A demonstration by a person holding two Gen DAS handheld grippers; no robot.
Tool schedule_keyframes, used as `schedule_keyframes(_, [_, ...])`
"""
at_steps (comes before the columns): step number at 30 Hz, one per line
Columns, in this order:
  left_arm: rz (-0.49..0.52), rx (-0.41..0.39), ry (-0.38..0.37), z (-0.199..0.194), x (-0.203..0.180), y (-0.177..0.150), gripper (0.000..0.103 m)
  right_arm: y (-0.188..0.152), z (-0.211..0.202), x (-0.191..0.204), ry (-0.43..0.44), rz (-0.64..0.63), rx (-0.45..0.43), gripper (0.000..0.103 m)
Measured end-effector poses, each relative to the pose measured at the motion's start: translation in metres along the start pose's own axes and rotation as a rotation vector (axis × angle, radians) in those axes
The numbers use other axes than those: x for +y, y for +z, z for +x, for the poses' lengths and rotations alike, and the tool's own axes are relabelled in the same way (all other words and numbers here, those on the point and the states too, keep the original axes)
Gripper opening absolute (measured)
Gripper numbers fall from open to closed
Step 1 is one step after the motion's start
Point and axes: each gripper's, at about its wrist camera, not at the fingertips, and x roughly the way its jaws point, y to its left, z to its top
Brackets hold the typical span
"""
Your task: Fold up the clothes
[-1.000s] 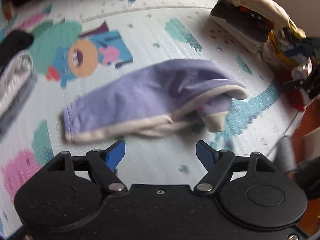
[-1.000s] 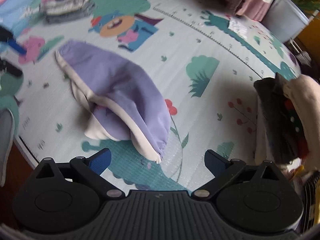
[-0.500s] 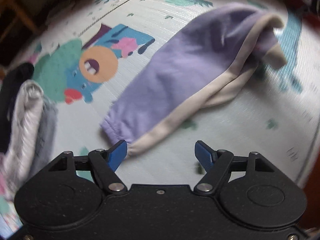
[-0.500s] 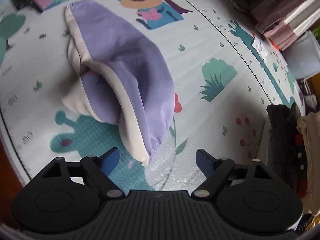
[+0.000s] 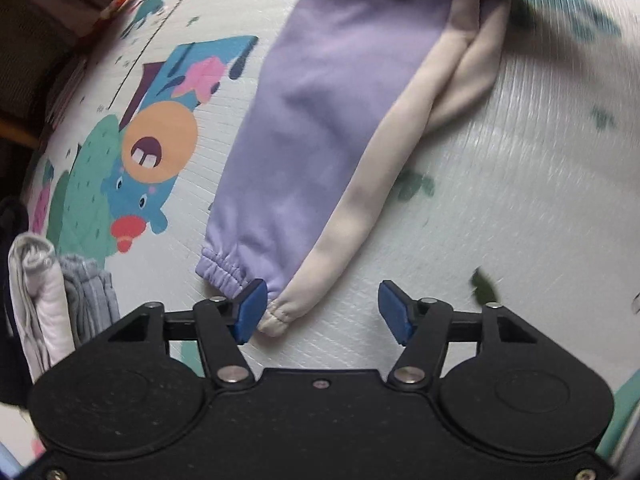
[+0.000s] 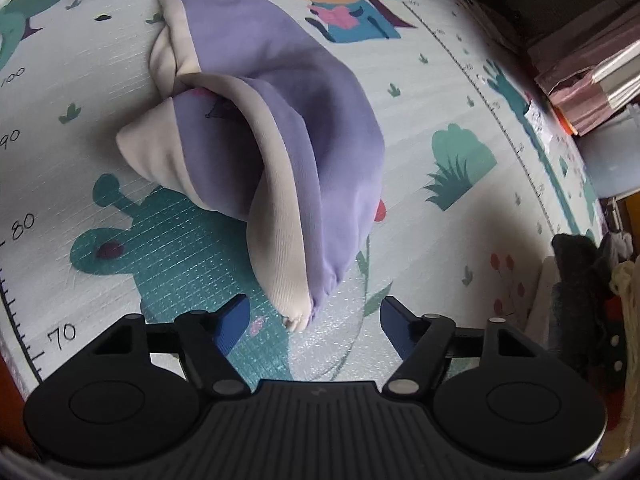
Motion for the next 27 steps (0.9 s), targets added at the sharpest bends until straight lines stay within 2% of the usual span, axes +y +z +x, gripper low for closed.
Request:
schedule_keyframes(4, [0.040, 0.008, 0.021, 0.012, 0.004, 0.000, 0.060, 0.003, 0.011, 0.007, -0.013, -0.033, -0.014, 0.072])
schedule_keyframes(7, [0.087, -0.004, -0.007, 0.014, 0.007, 0.001, 0.060, 0.006, 0.019, 0.013, -0.011, -0.076, -0.032, 0.069])
schedule_keyframes(10, [0.069, 0.000, -0.054, 0.016, 0.014, 0.002, 0.055, 0.011, 0.029, 0.015, 0.012, -0.090, -0.027, 0.051])
schedule_keyframes(11, [0.065, 0.003, -0.070, 0.016, 0.014, 0.002, 0.052, 0.012, 0.032, 0.013, 0.030, -0.076, -0.020, 0.033])
schedule_keyframes(12, [0.055, 0.011, -0.094, 0.017, 0.016, 0.004, 0.046, 0.014, 0.033, 0.010, 0.045, -0.062, -0.015, 0.022])
schedule_keyframes(14, [0.054, 0.033, -0.124, 0.018, 0.017, 0.009, 0.038, 0.017, 0.031, 0.006, 0.059, -0.055, -0.016, 0.014])
schedule_keyframes(15, [0.054, 0.045, -0.134, 0.019, 0.018, 0.012, 0.028, 0.019, 0.029, 0.004, 0.062, -0.056, -0.017, 0.012])
schedule_keyframes(16, [0.056, 0.062, -0.113, 0.020, 0.019, 0.015, 0.013, 0.020, 0.027, 0.002, 0.066, -0.056, -0.016, 0.012])
schedule_keyframes(18, [0.080, 0.095, -0.080, 0.019, 0.021, 0.021, 0.007, 0.022, 0.020, -0.003, 0.060, -0.067, -0.023, 0.010])
schedule_keyframes(22, [0.138, 0.094, -0.022, -0.016, 0.025, 0.039, 0.004, 0.027, -0.006, -0.015, 0.028, -0.112, -0.050, 0.009])
schedule_keyframes(25, [0.145, 0.062, 0.048, -0.068, 0.035, 0.049, 0.003, 0.028, -0.038, -0.027, -0.002, -0.130, -0.070, 0.009])
schedule_keyframes(27, [0.098, 0.038, 0.114, -0.103, 0.046, 0.052, 0.003, 0.026, -0.061, -0.035, -0.026, -0.132, -0.084, 0.009])
